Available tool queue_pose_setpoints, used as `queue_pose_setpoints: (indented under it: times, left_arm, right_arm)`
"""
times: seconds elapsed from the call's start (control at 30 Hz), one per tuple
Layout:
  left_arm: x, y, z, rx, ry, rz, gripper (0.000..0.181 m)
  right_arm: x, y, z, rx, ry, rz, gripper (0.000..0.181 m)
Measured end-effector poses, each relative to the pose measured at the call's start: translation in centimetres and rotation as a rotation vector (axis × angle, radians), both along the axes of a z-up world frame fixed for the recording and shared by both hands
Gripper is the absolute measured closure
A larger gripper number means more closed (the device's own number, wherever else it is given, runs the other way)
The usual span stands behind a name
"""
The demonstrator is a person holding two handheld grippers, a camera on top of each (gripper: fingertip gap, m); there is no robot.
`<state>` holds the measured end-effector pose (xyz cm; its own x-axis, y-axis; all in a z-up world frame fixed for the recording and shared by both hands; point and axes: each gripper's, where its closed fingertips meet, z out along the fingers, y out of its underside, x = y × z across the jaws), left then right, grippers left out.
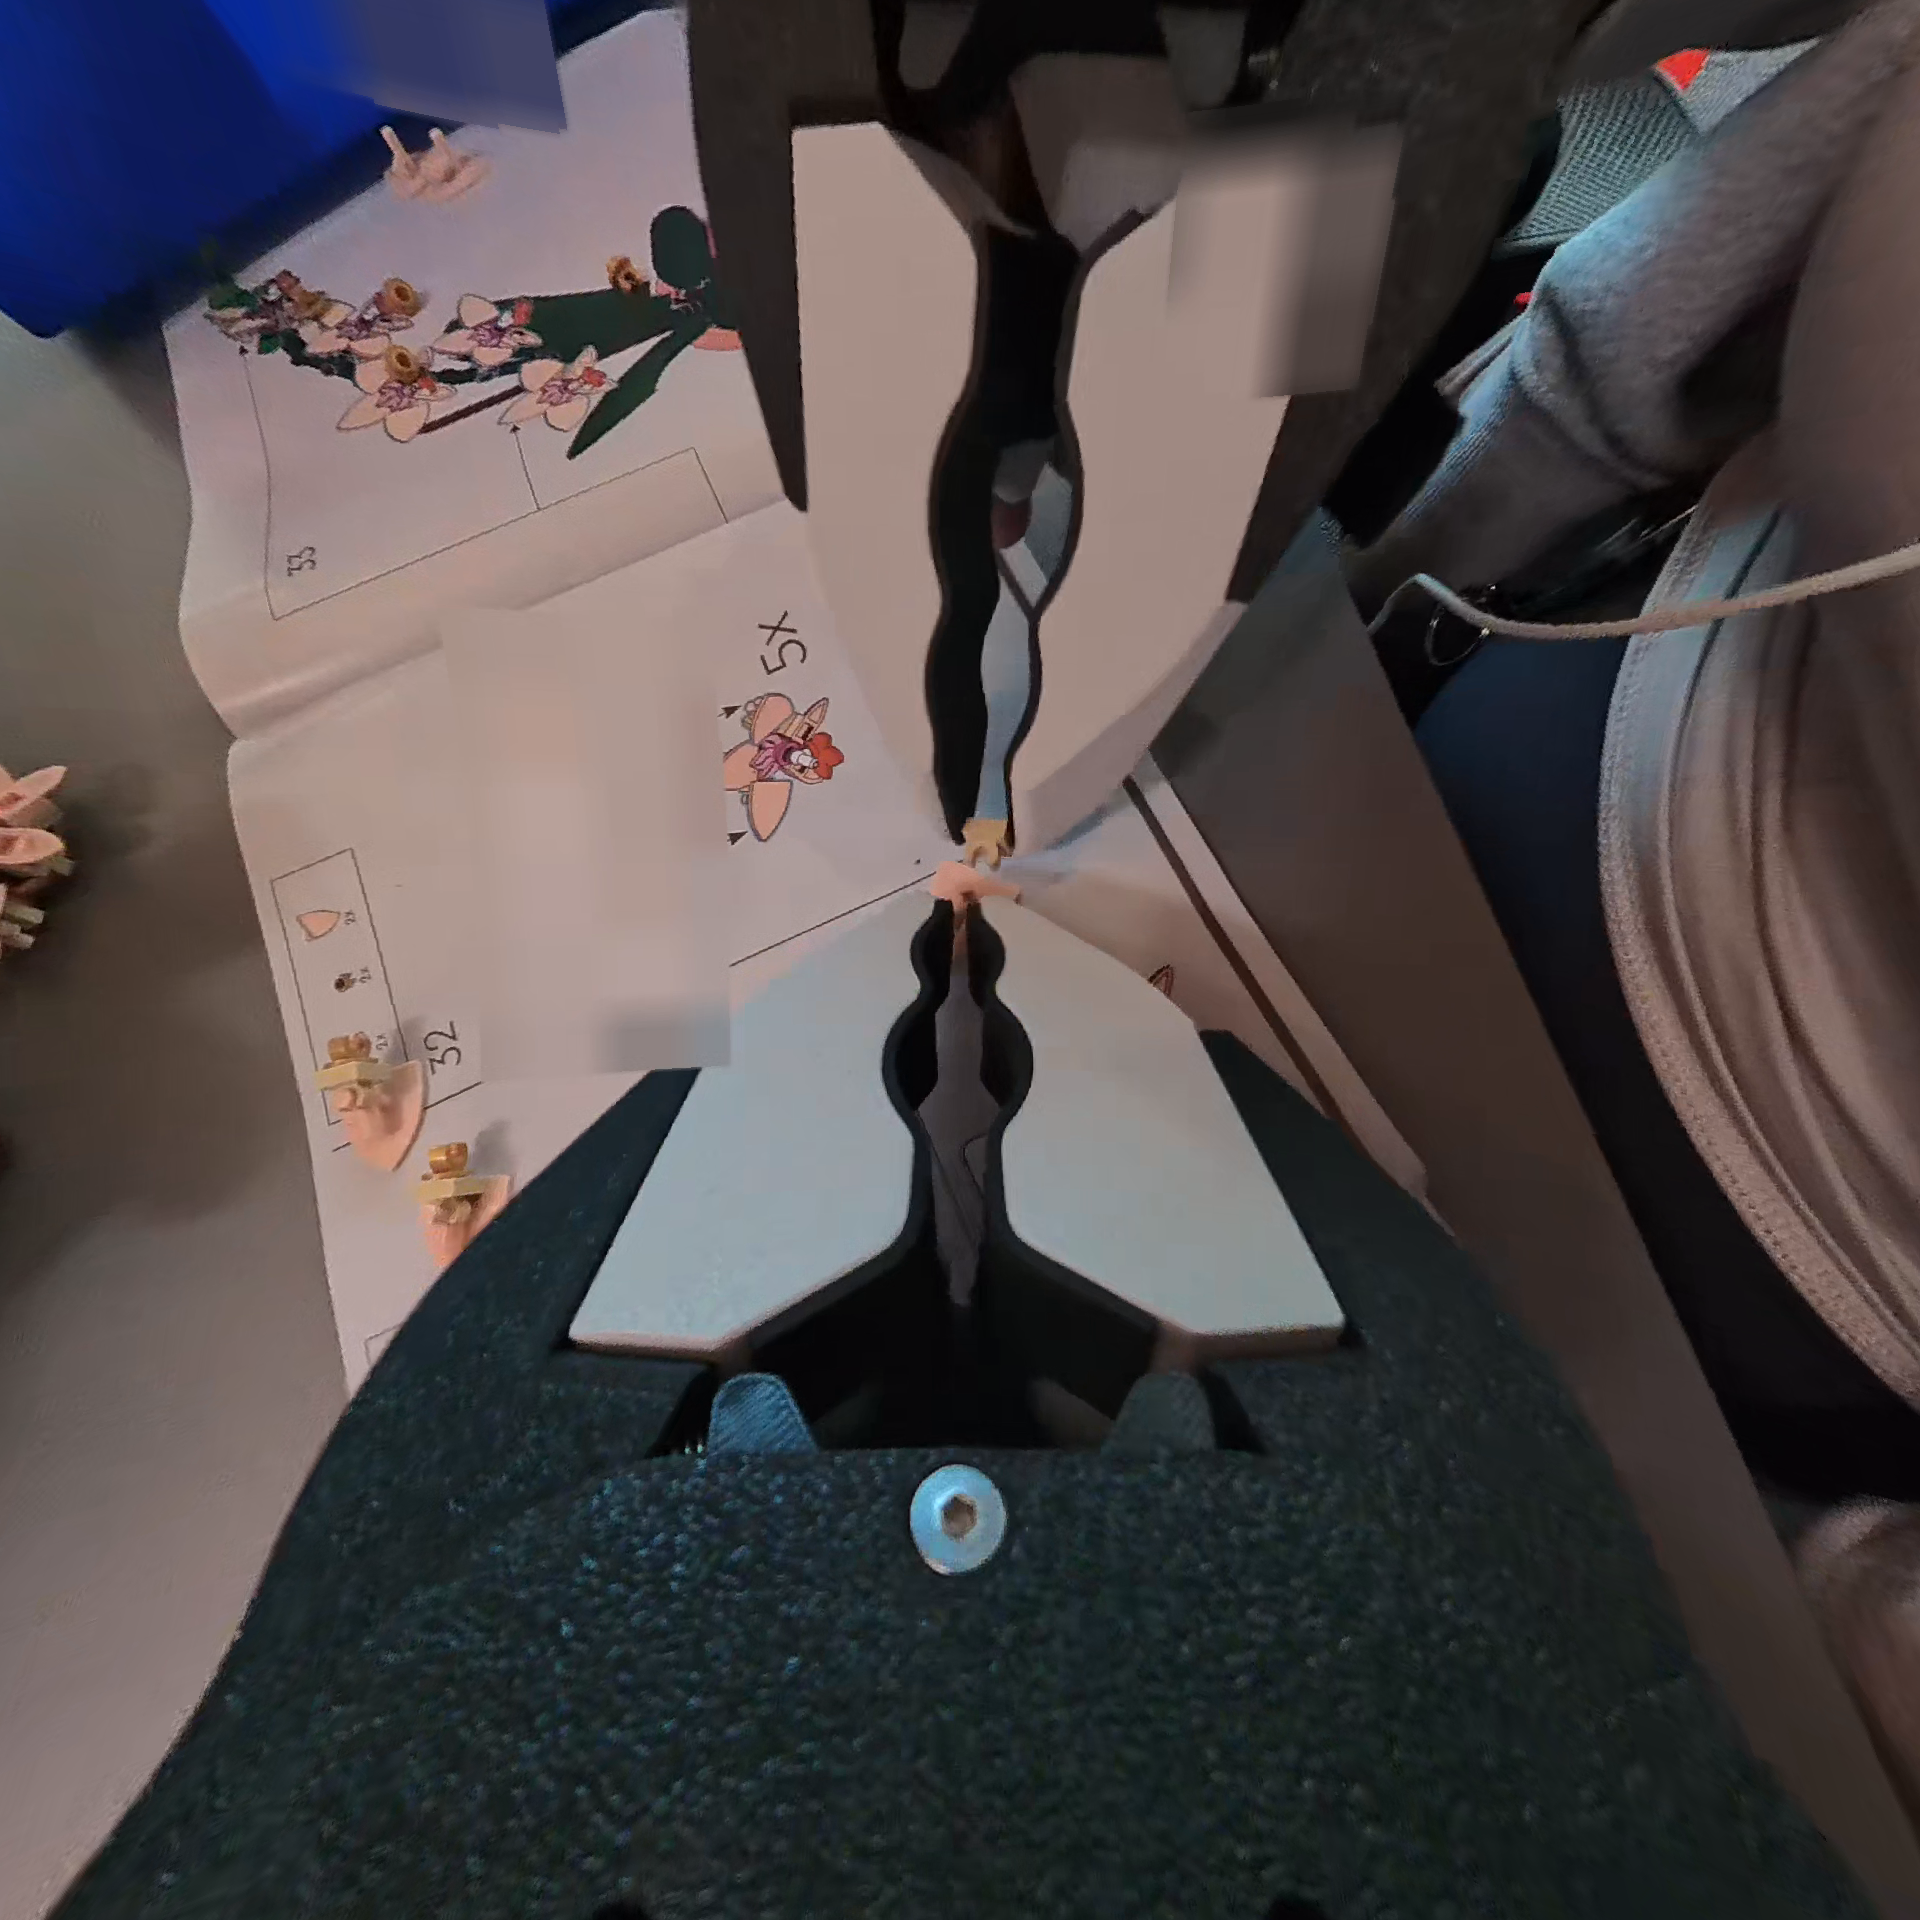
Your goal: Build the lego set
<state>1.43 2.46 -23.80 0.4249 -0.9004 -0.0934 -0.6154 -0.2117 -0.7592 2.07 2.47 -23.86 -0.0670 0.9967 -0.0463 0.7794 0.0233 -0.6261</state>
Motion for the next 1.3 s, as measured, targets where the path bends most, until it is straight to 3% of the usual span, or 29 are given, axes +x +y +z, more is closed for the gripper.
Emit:
queue_pose_setpoints:
  times: [0.03, 1.3]
  left_arm:
    - [0.02, 0.01, -0.02, -0.006, -0.002, 0.006, 0.179]
    - [0.25, 0.09, -0.21, -0.134, -0.065, 0.072, 0.181]
  right_arm:
    - [-0.07, 0.06, -0.01, 0.016, -0.003, -0.004, 0.173]
    - [-0.64, 0.26, -0.30, 0.110, -0.002, -0.108, 0.175]
